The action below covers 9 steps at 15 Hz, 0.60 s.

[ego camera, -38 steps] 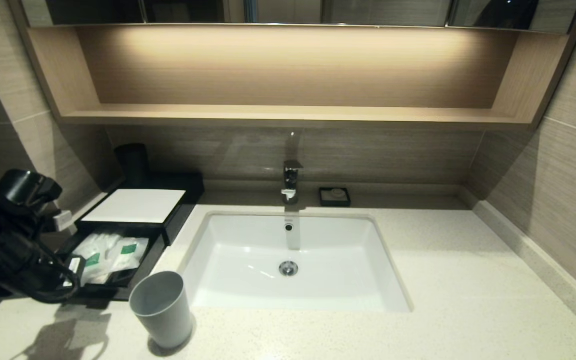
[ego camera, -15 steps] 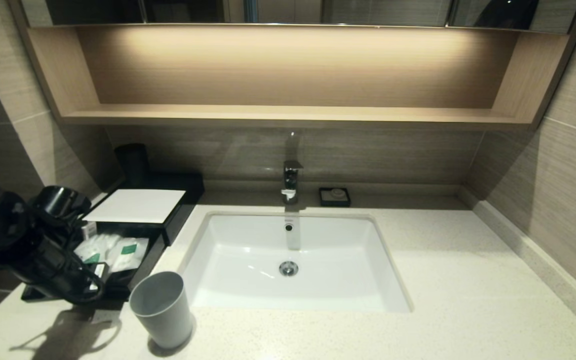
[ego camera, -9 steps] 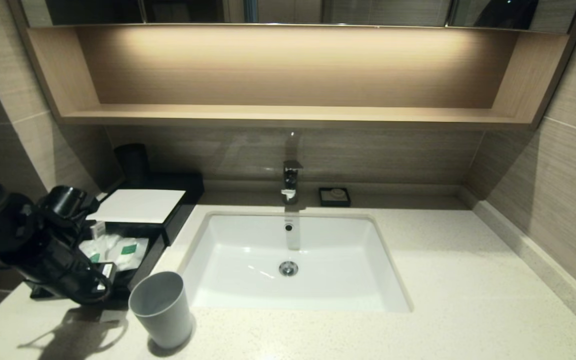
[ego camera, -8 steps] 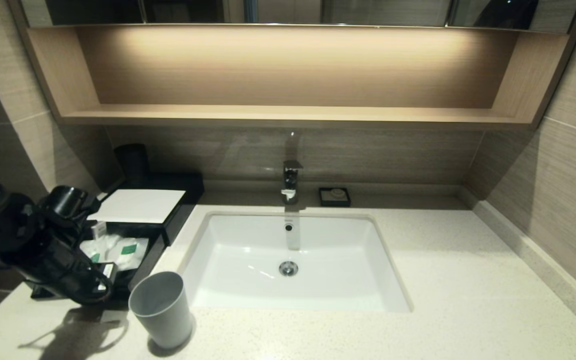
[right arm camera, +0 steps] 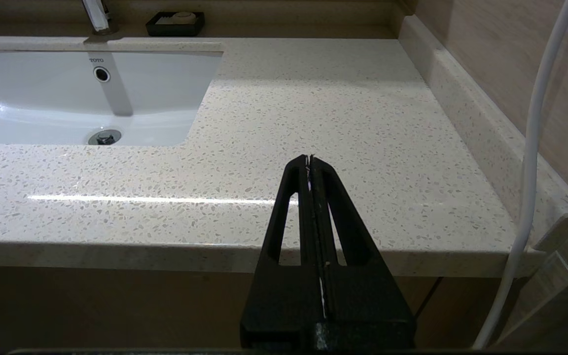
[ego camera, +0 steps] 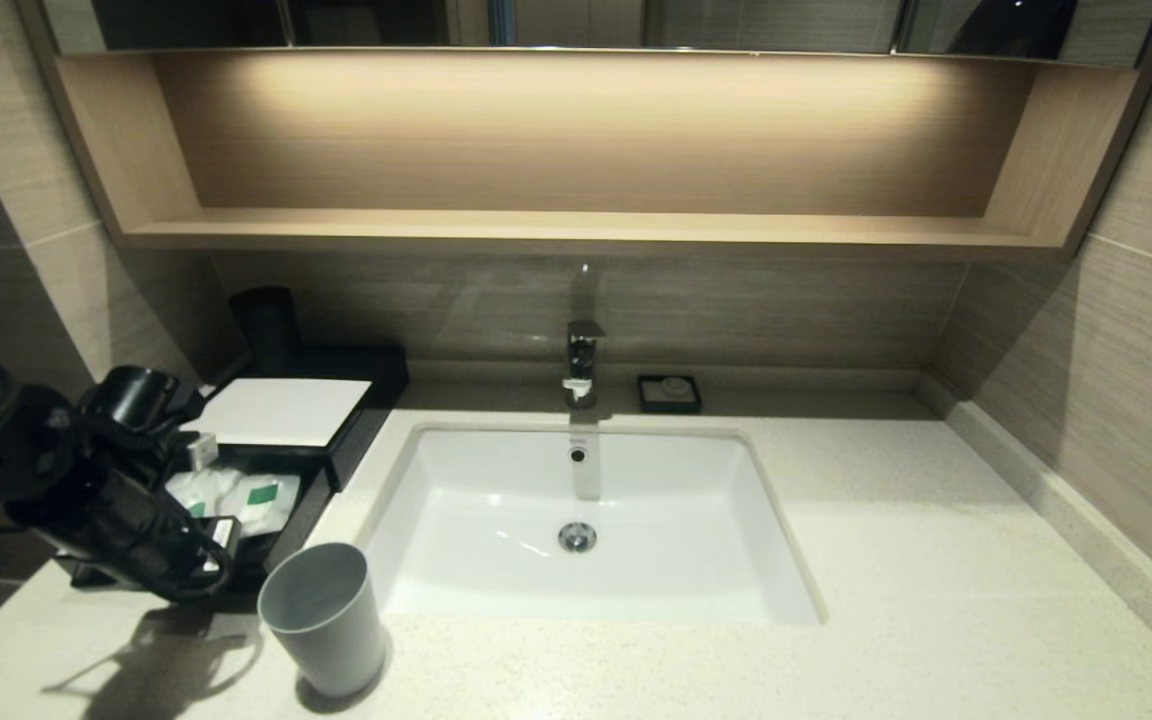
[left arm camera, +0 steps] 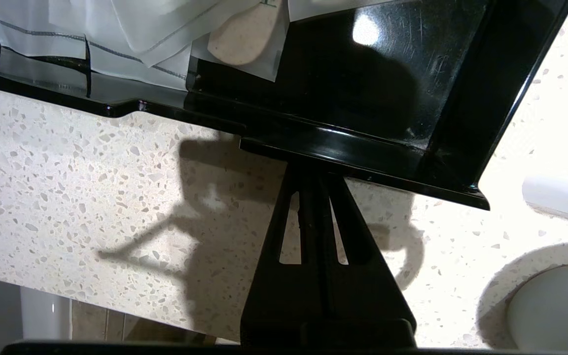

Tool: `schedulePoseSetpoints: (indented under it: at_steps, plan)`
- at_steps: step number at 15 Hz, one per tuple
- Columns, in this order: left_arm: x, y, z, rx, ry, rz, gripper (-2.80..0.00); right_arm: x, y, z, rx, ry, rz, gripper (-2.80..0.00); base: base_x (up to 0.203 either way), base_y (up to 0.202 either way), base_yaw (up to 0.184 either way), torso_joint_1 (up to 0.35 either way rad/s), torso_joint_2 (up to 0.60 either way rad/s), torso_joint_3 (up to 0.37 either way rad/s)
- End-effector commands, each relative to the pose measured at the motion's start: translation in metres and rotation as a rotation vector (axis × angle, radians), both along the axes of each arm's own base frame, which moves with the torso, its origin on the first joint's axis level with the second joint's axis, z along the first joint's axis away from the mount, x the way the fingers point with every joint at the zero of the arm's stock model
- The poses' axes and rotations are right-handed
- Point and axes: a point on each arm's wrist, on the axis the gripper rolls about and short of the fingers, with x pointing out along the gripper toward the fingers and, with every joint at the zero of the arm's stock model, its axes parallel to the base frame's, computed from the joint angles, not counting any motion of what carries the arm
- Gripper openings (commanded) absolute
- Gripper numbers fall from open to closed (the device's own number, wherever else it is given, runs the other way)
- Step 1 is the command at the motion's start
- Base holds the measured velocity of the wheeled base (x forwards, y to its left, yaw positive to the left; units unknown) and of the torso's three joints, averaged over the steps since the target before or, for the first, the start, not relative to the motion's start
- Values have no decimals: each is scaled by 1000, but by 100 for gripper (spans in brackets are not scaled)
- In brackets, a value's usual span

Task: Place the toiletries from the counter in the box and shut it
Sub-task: Close the drawer

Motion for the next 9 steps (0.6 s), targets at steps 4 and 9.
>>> schedulePoseSetpoints:
  at_steps: [4, 9]
  plan:
    - [5, 1, -1, 3, -36, 2, -280, 0, 0, 0, 0, 1, 0, -280, 0, 0, 0, 0, 0, 0]
    - [15, 1, -4, 8, -87, 3, -280, 0, 0, 0, 0, -2, 0, -280, 0, 0, 0, 0, 0, 0]
